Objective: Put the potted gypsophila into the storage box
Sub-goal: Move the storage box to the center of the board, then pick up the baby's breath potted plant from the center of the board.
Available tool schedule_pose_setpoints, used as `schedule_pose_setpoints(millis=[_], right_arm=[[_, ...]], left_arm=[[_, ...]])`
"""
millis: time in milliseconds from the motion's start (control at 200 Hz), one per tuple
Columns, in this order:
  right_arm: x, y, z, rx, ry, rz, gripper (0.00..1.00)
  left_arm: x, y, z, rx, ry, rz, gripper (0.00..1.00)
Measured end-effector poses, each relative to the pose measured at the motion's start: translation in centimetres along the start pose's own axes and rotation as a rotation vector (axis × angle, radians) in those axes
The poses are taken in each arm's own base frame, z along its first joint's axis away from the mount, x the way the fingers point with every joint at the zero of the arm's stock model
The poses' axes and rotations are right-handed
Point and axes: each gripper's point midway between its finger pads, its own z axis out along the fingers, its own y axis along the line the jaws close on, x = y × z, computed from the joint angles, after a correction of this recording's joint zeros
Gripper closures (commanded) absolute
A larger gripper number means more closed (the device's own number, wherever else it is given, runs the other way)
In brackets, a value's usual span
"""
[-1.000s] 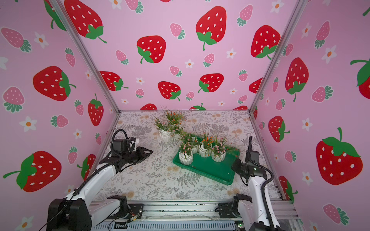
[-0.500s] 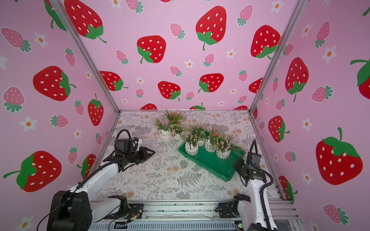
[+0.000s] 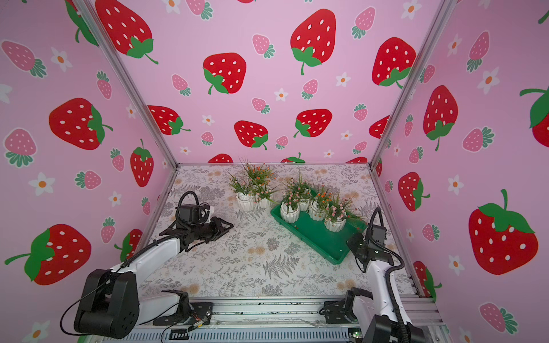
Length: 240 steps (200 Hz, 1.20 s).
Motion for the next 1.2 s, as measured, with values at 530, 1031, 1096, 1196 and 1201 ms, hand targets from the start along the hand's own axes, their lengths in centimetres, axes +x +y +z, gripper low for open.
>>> schedule_pose_setpoints(millis=[530,1031,1096,1196,1201], right_arm=[[-4.8,7.0,-11.8,-0.253,-0.342,-0.178,0.59],[10.3,26.9,-4.1,-0.434,0.212,-1.106,0.58],[11.6,27.1,-3.1,-0.431,0.254,-1.147,0.58],[12.3,27.2,-2.6,-0.435,0.285,-1.18,0.58],[12.3,27.2,-2.6,-0.435,0.285,-1.18,0.58]], left_arm=[[-3.5,-2.0,-0.6,0.025,-0.127,-0.007,0.61],[-12.8,-6.5,1.4,0.062,-0.212,0.021,0.59],[-13.1,-6.5,2.7,0.046,-0.187,0.025,0.59],[-13.5,-5.9,4.6,-0.001,-0.146,0.031,0.6],[-13.5,-5.8,4.6,-0.004,-0.144,0.032,0.6]])
